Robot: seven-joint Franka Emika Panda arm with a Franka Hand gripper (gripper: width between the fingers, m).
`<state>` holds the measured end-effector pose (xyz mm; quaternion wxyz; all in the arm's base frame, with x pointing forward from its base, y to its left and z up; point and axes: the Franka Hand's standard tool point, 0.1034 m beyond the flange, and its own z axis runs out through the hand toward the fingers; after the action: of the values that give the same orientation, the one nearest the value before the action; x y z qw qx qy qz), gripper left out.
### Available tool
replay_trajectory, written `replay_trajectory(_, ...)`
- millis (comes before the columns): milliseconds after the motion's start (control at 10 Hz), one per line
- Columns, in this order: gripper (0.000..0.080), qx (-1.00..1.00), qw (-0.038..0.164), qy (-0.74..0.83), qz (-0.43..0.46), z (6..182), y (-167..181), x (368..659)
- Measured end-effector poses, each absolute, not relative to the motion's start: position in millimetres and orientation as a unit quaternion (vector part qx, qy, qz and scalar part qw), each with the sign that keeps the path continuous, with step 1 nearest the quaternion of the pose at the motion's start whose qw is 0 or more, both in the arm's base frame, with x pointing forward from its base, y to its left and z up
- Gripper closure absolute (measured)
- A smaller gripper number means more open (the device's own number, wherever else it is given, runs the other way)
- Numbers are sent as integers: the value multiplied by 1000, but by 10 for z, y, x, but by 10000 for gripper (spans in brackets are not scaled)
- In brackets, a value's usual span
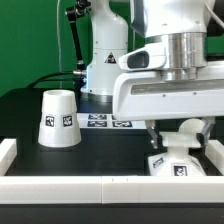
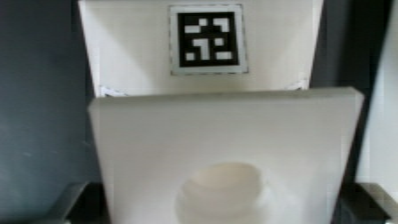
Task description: Assemble lamp
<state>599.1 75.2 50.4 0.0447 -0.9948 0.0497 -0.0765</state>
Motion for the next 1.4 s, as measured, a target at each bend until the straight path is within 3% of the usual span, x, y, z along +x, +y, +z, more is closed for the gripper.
replay_trajectory(1200,265,-995,36,-44,-79,517,945,6172)
replay_trajectory(1300,138,-995,36,-44,-79,518,942,6172)
replay_trajectory(1400,111,-996,39,-26,-79,579,888,6128)
